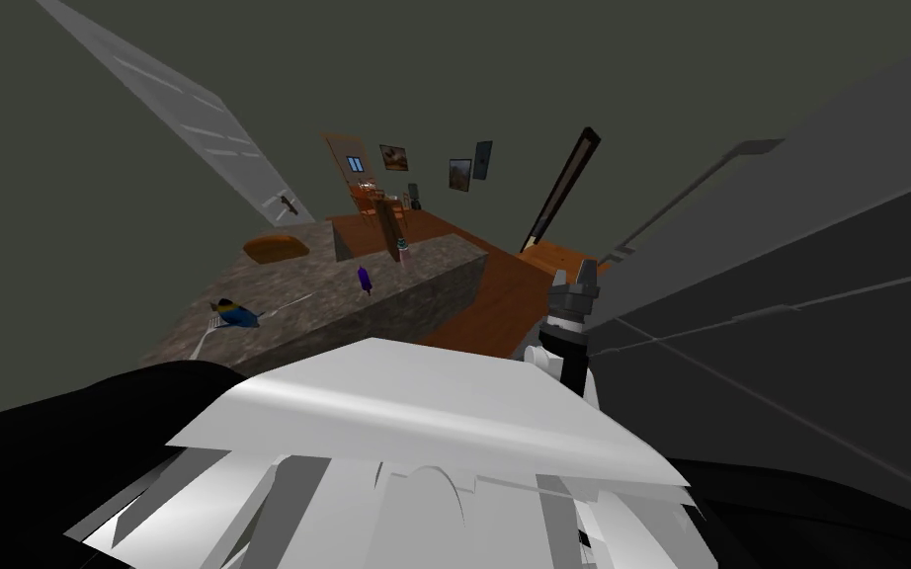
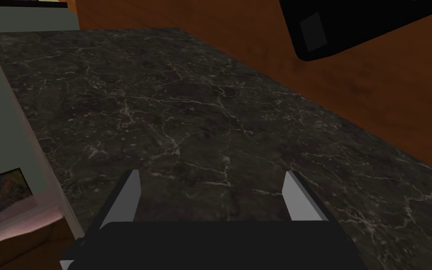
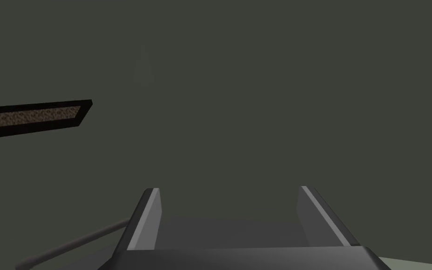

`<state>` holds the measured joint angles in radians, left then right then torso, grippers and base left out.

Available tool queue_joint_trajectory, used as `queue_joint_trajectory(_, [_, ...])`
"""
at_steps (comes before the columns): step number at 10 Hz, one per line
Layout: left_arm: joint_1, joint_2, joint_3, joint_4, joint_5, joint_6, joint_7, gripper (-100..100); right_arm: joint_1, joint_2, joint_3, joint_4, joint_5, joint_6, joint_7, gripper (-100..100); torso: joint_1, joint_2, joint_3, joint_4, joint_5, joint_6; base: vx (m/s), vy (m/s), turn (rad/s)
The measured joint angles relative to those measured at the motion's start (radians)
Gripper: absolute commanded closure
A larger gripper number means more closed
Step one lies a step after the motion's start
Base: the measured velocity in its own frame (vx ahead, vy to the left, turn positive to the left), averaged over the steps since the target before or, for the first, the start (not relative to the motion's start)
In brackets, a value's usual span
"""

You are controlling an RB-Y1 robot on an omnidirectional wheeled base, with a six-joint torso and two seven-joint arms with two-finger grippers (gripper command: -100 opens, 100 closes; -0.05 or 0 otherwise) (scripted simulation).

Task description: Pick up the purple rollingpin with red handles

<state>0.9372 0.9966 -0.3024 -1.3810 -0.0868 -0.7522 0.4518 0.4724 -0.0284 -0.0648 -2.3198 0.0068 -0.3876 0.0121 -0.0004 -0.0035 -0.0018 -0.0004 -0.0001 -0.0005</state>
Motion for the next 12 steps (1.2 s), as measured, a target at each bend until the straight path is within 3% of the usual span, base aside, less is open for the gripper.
queue_joint_trajectory(2, [0.023, 0.048, -0.016, 0.047, 0.001, -0.001, 0.033, -100, 0.000, 0.000, 0.000, 0.000, 0.000, 0.000, 0.000, 0, 0.000, 0.000, 0.000, 0.000, 0.000, 0.000, 0.065, -0.020, -0.190])
queue_joint_trajectory(7, [0.086, 0.169, -0.050, 0.218, 0.009, -0.084, 0.106, -100, 0.000, 0.000, 0.000, 0.000, 0.000, 0.000, 0.000, 0, 0.000, -0.003, -0.002, -0.001, 0.000, 0.001, 0.081, -0.012, -0.157])
queue_joint_trajectory(9, [0.100, 0.204, -0.054, 0.233, 0.012, -0.073, 0.124, -100, 0.000, 0.000, 0.000, 0.000, 0.000, 0.000, 0.000, 0, 0.000, 0.000, 0.000, 0.000, 0.000, 0.000, 0.048, -0.012, -0.098])
queue_joint_trajectory(10, [0.084, 0.226, -0.074, 0.281, 0.006, -0.090, 0.147, -100, 0.000, 0.000, 0.000, 0.000, 0.000, 0.000, 0.000, 0, 0.000, -0.001, -0.001, 0.000, 0.000, 0.001, 0.082, -0.011, -0.155])
queue_joint_trajectory(12, [0.132, 0.276, -0.071, 0.322, 0.020, -0.111, 0.168, -100, 0.000, 0.000, 0.000, 0.000, 0.000, 0.000, 0.000, 0, 0.000, -0.004, -0.002, -0.001, 0.000, 0.001, 0.113, -0.006, -0.162])
